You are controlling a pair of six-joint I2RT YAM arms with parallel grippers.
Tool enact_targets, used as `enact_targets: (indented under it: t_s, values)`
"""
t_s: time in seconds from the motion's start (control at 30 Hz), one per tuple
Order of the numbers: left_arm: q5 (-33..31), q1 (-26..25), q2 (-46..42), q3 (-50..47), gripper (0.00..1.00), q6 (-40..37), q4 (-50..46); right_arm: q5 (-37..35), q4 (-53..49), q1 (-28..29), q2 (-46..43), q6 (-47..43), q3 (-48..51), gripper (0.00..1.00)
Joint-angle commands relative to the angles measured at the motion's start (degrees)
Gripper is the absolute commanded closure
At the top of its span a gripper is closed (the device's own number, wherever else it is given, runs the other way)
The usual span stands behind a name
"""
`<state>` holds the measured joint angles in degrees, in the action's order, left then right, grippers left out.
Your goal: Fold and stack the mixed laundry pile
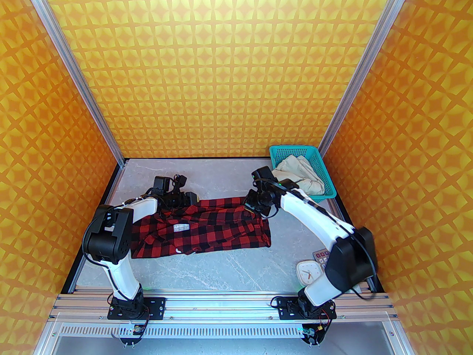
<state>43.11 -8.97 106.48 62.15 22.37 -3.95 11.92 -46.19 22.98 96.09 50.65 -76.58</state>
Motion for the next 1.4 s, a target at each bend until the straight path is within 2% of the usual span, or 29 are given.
enact_targets:
  t_s: [0.0, 0.13, 0.23, 0.3, 0.4, 0.57, 0.67, 0.8, 0.9, 1.1, 1.37]
  values:
    - [1.7, 0.8, 0.1, 3.3, 0.52, -1.0, -1.6, 2.9, 6.4, -0.9, 4.7, 1.4, -0.5, 0.83]
    - [1.6, 1.2, -0.8, 4.6, 0.52, -1.2, -2.5, 3.0, 9.0, -1.8, 10.9, 1.2, -2.8, 0.68]
    - [1.6, 2.0, -2.7, 4.5, 0.52, -1.4, -3.2, 2.8, 9.3, -2.1, 14.1, -3.2, -5.3, 0.65]
    - [1.6, 2.8, -4.9, 3.9, 0.52, -1.9, -4.4, 1.6, 8.8, -2.2, 13.9, -8.1, -6.1, 0.61]
    - [1.5, 4.4, -9.7, 1.8, 0.52, -2.4, -6.3, -1.7, 2.1, -2.0, 11.3, -17.1, -8.7, 0.56]
    - [-0.8, 5.3, -20.1, -5.1, 0.52, -3.1, -9.6, -14.7, -8.0, -1.0, 3.9, -36.1, -8.2, 0.45]
    - [-1.6, 5.1, -24.8, -9.7, 0.53, -1.3, -9.8, -15.5, -5.4, 0.0, -1.3, -53.8, -2.6, 0.47]
    - [-4.0, 5.1, -30.1, -14.5, 0.53, 0.9, -10.0, -7.9, 4.4, 3.7, -10.6, -81.4, 11.7, 0.48]
    - [-4.0, 5.0, -30.6, -15.8, 0.53, 1.9, -9.9, -5.7, 9.9, 5.4, -12.1, -92.6, 16.7, 0.49]
    - [-4.0, 5.1, -30.8, -17.6, 0.53, 2.6, -9.3, -9.1, 13.5, 7.4, -6.1, -104.4, 16.5, 0.51]
    - [-4.0, 5.1, -30.4, -19.3, 0.53, 2.7, -9.1, -13.2, 16.4, 7.3, 1.2, -109.3, 13.6, 0.61]
